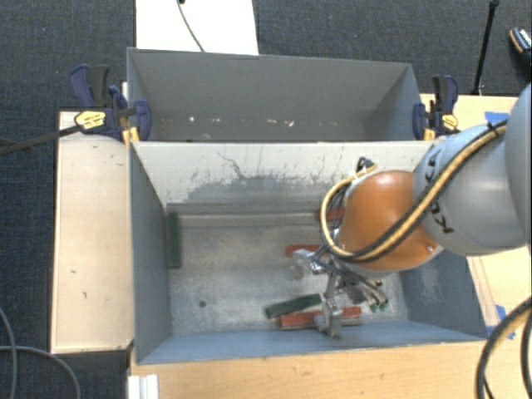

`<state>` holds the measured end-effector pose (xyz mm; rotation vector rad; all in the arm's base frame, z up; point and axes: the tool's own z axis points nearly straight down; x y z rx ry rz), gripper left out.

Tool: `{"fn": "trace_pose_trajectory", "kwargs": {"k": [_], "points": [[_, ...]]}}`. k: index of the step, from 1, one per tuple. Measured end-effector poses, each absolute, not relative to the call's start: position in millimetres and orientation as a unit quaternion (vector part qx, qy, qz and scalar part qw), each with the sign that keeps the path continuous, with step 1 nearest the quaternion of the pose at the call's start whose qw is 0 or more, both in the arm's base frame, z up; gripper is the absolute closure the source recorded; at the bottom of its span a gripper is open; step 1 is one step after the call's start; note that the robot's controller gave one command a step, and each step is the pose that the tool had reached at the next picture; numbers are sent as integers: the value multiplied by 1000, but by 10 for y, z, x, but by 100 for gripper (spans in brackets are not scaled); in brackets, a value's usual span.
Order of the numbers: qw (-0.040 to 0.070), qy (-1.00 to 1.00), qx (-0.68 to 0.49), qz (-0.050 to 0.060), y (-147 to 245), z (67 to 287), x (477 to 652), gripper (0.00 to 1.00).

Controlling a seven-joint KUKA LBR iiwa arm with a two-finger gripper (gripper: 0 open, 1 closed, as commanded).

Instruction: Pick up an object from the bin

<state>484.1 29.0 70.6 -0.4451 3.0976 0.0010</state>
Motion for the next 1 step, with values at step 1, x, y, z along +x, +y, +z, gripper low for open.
{"fn": "trace_pose_trajectory", "kwargs": {"k": [1], "points": [[3, 998, -64, 0, -150, 1008, 4786, 0]]}}
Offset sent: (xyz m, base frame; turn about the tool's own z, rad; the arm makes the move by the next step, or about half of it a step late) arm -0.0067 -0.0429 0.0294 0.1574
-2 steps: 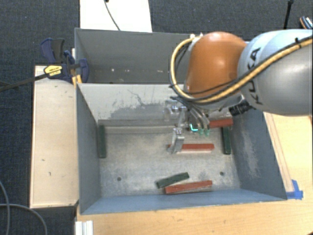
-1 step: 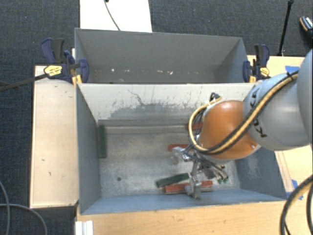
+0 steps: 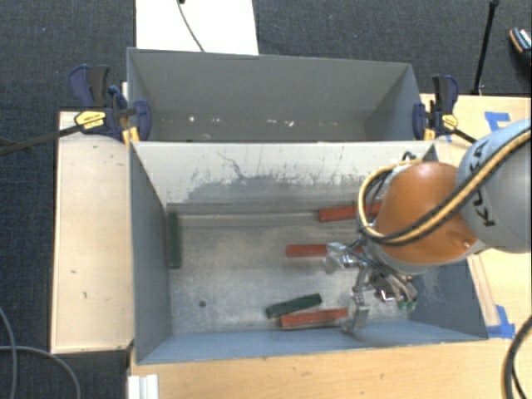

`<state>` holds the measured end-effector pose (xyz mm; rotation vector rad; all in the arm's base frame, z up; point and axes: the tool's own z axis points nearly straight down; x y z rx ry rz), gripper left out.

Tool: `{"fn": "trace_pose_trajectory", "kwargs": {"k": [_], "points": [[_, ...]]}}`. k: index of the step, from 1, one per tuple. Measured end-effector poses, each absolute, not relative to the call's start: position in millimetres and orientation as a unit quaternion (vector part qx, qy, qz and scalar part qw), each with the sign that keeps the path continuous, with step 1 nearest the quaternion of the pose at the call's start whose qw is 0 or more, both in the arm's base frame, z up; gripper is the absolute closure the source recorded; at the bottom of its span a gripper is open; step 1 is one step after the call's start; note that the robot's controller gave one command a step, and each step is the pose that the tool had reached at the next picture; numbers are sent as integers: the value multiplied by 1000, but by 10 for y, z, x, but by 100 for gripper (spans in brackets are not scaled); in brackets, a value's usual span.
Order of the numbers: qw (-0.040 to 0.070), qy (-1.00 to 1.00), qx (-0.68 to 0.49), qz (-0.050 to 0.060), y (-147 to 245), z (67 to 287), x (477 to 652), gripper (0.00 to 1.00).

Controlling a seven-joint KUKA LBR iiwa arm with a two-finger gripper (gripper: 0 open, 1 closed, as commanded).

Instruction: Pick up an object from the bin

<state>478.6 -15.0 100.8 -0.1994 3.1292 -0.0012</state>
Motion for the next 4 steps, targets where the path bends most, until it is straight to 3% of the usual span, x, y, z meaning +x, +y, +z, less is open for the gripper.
{"fn": "trace_pose_trajectory", "kwargs": {"k": [1, 2, 3, 4], "points": [[3, 1000, 7, 1, 190, 1003, 4853, 0], [4, 1000, 27, 0, -163, 701, 4785, 0], [2, 988, 153, 1, 327, 701, 4827, 0], [1, 988, 154, 1, 312, 705, 4826, 100]]}}
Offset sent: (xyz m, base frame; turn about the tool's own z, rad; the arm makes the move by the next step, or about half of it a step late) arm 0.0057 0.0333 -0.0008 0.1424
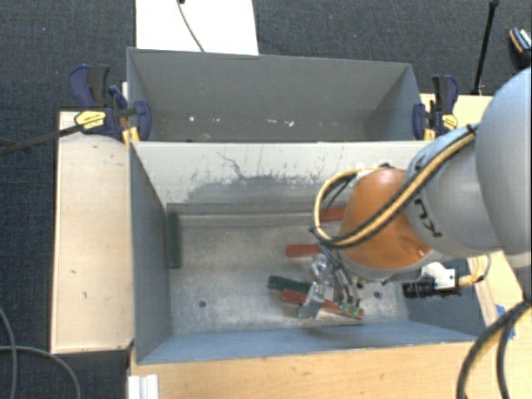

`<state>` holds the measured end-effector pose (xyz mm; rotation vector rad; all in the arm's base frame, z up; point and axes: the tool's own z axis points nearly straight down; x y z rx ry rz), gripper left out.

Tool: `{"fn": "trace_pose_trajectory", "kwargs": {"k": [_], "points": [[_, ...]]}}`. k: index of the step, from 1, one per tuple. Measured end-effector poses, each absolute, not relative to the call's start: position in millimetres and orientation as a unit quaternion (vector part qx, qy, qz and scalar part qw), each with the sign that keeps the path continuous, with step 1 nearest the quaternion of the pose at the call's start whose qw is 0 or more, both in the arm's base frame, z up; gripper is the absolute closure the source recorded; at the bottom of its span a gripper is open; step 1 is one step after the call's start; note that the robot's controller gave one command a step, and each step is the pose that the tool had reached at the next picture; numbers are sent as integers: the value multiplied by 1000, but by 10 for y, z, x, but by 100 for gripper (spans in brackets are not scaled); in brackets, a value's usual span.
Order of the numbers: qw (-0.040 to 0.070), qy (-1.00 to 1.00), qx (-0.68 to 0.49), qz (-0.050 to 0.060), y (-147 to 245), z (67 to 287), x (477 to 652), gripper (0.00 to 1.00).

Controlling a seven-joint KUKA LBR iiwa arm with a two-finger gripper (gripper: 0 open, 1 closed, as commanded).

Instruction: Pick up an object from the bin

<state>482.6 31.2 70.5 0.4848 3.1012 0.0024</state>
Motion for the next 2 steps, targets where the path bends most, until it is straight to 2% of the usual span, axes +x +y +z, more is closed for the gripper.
{"fn": "trace_pose_trajectory", "kwargs": {"k": [1, 2], "points": [[3, 988, 153, 1, 313, 1354, 4843, 100], [3, 989, 151, 1, 314, 1640, 4856, 100]]}}
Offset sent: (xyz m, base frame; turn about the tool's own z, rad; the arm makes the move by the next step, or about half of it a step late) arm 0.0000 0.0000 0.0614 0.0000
